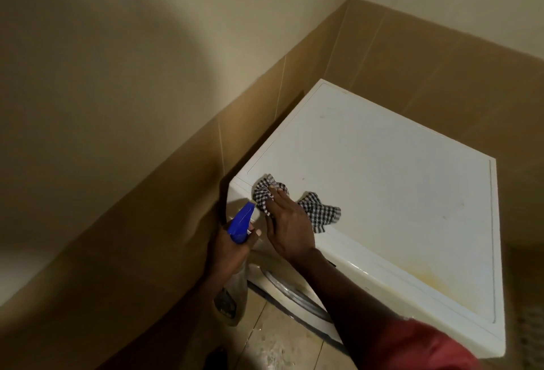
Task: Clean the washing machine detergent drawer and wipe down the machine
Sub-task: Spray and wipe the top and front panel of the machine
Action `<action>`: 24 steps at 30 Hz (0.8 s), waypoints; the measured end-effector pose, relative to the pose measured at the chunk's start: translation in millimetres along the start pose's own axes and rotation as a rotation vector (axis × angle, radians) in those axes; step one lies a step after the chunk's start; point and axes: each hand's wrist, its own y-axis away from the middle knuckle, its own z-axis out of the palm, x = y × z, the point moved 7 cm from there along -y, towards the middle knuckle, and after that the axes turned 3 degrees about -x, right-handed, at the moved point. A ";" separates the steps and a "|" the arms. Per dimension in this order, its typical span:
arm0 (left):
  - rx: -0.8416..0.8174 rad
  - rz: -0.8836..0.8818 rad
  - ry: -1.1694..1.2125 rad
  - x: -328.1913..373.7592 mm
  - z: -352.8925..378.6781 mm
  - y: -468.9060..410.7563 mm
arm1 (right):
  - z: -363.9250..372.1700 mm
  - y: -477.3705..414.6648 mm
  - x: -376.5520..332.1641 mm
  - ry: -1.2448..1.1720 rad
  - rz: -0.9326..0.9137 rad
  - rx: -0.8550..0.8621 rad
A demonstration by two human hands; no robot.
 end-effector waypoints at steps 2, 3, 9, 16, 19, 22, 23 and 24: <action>0.015 0.010 -0.008 -0.6 -5.1 0.4 | 3.7 1.5 0.9 0.019 0.010 0.001; 0.023 0.005 -0.008 -2.0 -8.5 1.0 | 4.1 9.1 1.1 0.026 0.017 0.009; 0.057 -0.023 0.045 -10.9 -25.7 1.9 | 4.8 14.6 -9.7 0.050 -0.032 -0.007; 0.087 0.043 -0.021 -5.2 -56.2 -5.3 | 29.4 -41.7 -28.8 0.036 -0.019 -0.029; 0.103 0.043 0.000 -4.5 -66.1 -10.9 | 32.2 -34.0 -33.5 0.047 -0.054 -0.037; 0.103 0.061 0.005 -2.8 -68.7 -14.6 | 32.0 -52.3 -41.2 0.048 -0.080 -0.054; 0.095 0.056 -0.007 -4.3 -68.5 -15.8 | 32.5 -57.1 -43.5 0.041 -0.081 -0.057; 0.082 0.053 -0.015 -7.9 -66.5 -17.5 | 31.1 -57.1 -44.8 0.028 -0.075 -0.049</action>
